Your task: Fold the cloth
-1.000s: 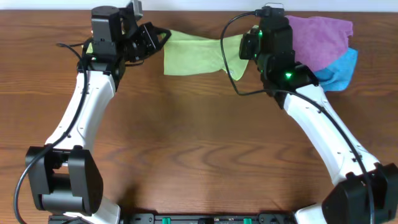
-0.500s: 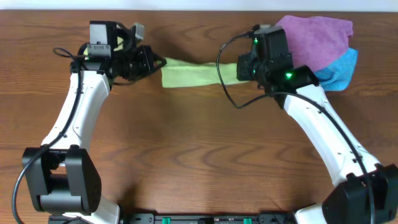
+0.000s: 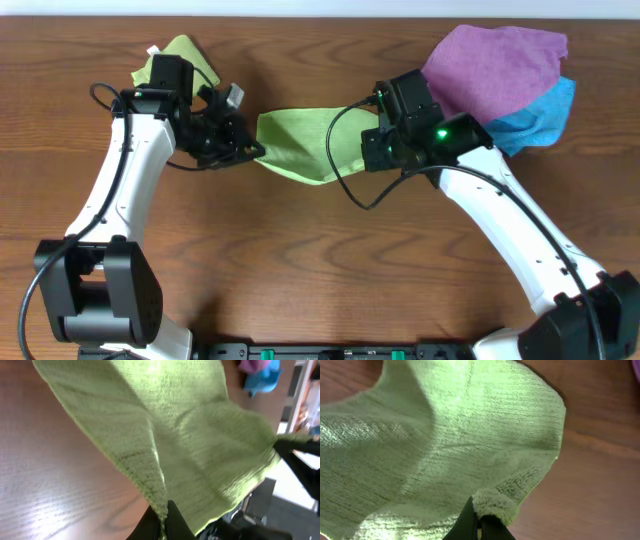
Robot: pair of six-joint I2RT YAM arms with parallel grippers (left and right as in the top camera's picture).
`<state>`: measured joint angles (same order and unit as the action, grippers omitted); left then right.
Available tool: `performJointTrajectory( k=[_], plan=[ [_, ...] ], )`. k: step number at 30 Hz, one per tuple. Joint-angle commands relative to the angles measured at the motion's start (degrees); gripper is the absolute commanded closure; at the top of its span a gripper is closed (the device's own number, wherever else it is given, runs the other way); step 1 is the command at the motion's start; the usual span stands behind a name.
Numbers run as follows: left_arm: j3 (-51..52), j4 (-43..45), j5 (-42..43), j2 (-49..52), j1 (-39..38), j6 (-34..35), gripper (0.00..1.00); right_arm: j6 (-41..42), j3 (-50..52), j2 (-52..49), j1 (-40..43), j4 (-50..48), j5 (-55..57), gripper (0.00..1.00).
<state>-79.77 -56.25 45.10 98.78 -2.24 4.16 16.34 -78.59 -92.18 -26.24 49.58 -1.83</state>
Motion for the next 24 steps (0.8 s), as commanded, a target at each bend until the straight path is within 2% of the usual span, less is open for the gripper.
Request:
performJointTrajectory(
  k=[1, 7, 24],
  plan=[
    [-0.9, -2.1, -0.8, -1.2, 0.4, -5.5, 0.94, 1.7, 1.6, 1.2, -0.4, 1.2, -0.2, 0.99],
    [1.8, -5.3, -2.4, -1.2, 0.4, -7.2, 0.94, 2.1, 5.7, 2.9, -1.3, 1.4, -1.0, 0.99],
    [20.0, -2.1, -2.0, -1.2, 0.4, -10.0, 0.94, 9.4, 22.9, 8.2, -6.1, -1.3, -1.0, 0.98]
  ],
)
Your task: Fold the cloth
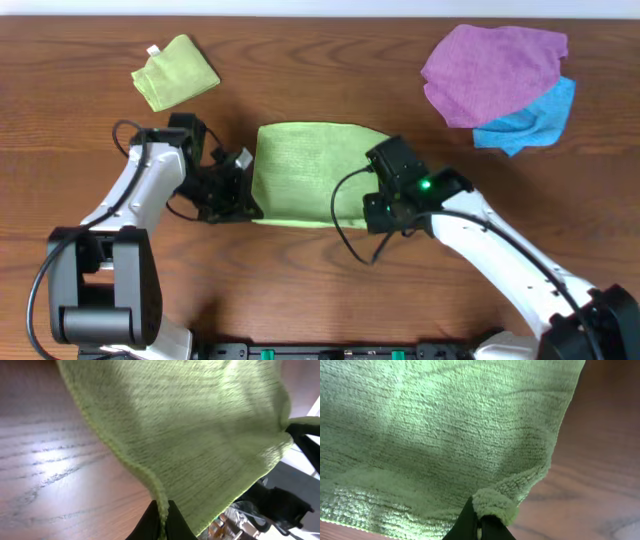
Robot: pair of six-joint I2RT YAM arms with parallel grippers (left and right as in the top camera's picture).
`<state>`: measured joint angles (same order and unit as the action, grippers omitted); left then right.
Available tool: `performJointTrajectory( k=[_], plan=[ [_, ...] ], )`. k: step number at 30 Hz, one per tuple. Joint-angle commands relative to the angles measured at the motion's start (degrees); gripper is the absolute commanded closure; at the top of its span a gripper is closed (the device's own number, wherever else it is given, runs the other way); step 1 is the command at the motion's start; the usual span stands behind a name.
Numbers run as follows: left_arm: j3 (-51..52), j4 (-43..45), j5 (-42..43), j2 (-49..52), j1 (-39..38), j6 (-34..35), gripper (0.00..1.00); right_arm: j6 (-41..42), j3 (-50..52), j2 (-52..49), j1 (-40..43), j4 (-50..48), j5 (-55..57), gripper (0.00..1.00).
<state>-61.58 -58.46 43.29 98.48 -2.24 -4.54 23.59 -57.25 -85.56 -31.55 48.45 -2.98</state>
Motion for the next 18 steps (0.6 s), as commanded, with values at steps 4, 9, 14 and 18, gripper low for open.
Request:
performJointTrajectory(
  k=[4, 9, 14, 18],
  plan=[
    [5.4, 0.9, -0.2, -0.9, 0.4, -1.7, 0.94, 4.1, 4.9, 1.8, -1.6, -1.1, 0.2, 0.98],
    [7.6, 1.4, 2.3, -0.9, 0.3, -1.9, 0.94, 5.2, 6.2, 1.8, -3.4, -1.6, 0.9, 0.99],
    [7.5, 4.5, 5.4, -1.2, 0.3, 0.9, 0.94, 5.4, 6.2, 1.8, -3.7, -5.2, 4.3, 0.99],
    [7.5, 8.3, 6.3, -1.7, 0.3, 4.3, 0.94, 6.4, 6.2, 1.8, -3.7, -8.8, 9.2, 0.99]
  ],
)
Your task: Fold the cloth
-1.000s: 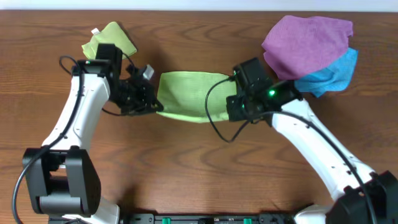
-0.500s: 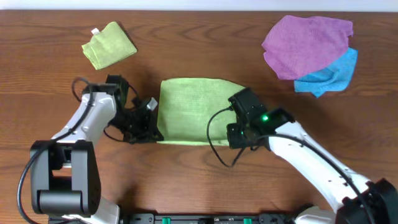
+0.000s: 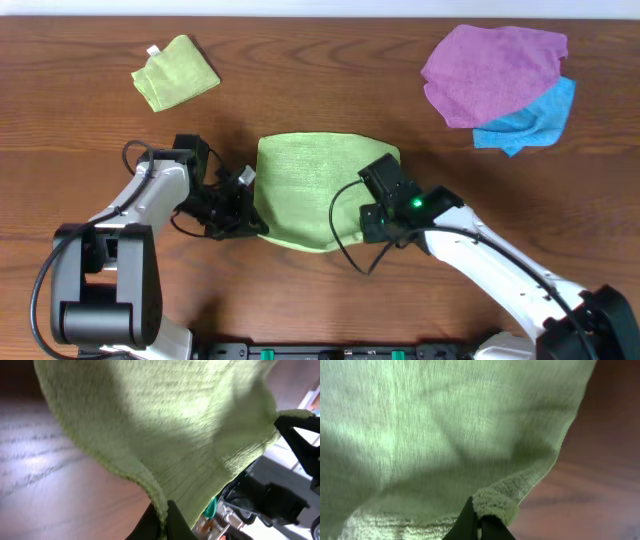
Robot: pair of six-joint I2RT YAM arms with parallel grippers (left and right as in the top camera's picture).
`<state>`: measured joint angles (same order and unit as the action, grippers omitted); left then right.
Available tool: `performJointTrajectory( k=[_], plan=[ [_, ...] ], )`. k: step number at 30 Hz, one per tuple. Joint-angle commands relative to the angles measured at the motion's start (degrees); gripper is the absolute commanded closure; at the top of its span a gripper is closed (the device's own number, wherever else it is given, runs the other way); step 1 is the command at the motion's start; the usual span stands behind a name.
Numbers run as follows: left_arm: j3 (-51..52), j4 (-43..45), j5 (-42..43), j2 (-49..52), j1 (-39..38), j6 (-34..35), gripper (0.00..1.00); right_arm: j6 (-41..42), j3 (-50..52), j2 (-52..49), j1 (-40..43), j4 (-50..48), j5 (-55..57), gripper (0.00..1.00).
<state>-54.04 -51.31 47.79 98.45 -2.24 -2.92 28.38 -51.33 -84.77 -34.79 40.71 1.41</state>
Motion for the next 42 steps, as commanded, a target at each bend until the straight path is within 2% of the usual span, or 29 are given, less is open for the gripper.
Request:
performJointTrajectory(
  k=[1, 6, 11, 19, 35, 42],
  plan=[
    [-0.1, 2.5, 1.7, -1.9, 0.3, 3.9, 0.94, 1.6, 0.2, 1.0, -0.4, -2.4, 5.9, 0.99],
    [-0.1, 10.6, 1.8, -2.3, 0.3, 12.6, 0.94, 1.6, 0.2, 1.0, -0.4, -6.8, 10.3, 0.99],
    [-0.1, 18.4, 1.7, -2.3, 0.3, 18.0, 0.94, 1.6, 0.2, 1.0, 0.6, -11.2, 15.4, 0.99],
    [-0.1, 32.3, -0.3, -2.3, 0.3, 27.1, 0.94, 0.5, 0.2, 0.9, 5.0, -17.5, 15.6, 0.99],
    [-0.1, 48.5, -11.4, -2.3, -3.6, 33.4, 0.94, -2.4, 0.2, -5.2, 6.8, -31.1, 15.8, 0.99],
    [-0.1, 49.2, -16.3, -2.2, -3.6, 33.4, 0.94, -3.4, 0.2, -7.5, 8.6, -34.6, 15.8, 0.99]
  ],
)
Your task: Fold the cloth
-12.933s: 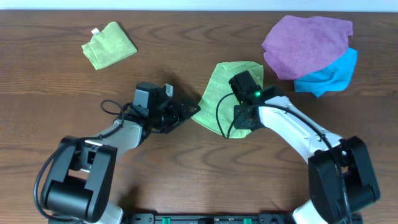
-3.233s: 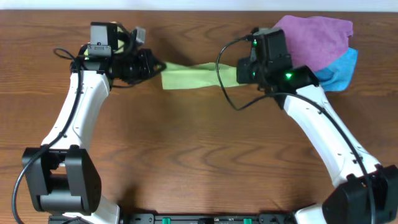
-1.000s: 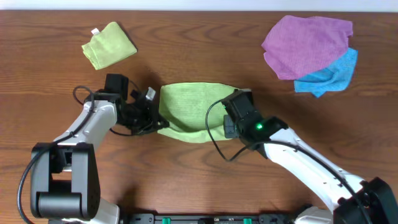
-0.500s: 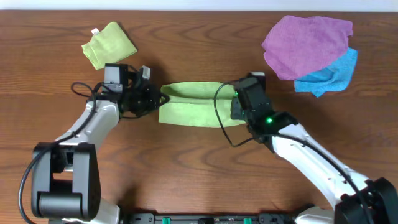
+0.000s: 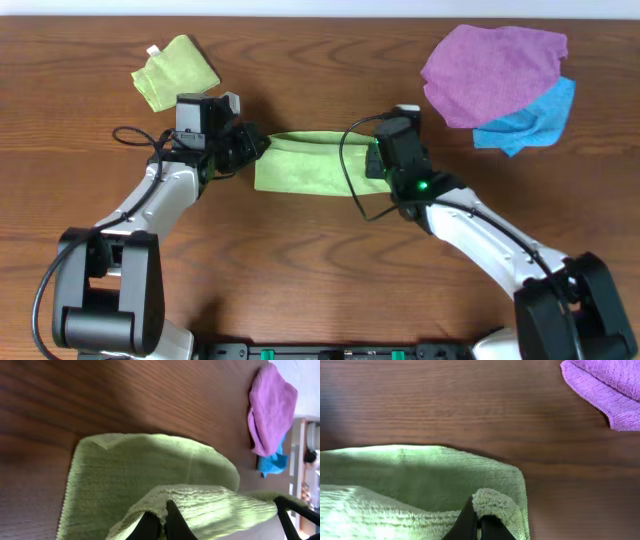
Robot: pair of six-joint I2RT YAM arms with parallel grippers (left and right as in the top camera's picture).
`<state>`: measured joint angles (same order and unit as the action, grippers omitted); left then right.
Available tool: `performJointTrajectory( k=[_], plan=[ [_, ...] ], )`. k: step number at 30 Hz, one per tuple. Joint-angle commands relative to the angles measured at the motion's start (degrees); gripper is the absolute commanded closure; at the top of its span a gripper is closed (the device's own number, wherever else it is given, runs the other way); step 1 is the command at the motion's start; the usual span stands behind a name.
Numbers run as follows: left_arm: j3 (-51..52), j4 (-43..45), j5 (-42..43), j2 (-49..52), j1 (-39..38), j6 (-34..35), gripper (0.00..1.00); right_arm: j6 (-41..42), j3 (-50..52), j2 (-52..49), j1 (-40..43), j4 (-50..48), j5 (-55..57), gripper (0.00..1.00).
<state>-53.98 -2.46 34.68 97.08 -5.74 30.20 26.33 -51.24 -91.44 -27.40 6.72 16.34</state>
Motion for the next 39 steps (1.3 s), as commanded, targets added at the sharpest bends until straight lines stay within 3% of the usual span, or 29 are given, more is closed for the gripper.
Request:
performJointTrajectory(
  k=[1, 12, 39],
  plan=[
    [-0.2, 0.8, -3.5, -0.8, -0.1, 0.3, 0.94, -1.7, 0.2, -0.9, 1.6, -1.0, 0.8, 0.99],
    [-0.2, 5.1, -7.9, -0.7, -0.1, 0.3, 0.94, -3.3, 0.2, -1.6, 3.9, -3.8, 0.5, 0.99],
    [-0.2, 13.0, -8.4, 9.7, -0.7, 1.4, 0.94, -5.8, 0.2, -10.0, 4.2, -7.9, 0.2, 0.99]
  ],
)
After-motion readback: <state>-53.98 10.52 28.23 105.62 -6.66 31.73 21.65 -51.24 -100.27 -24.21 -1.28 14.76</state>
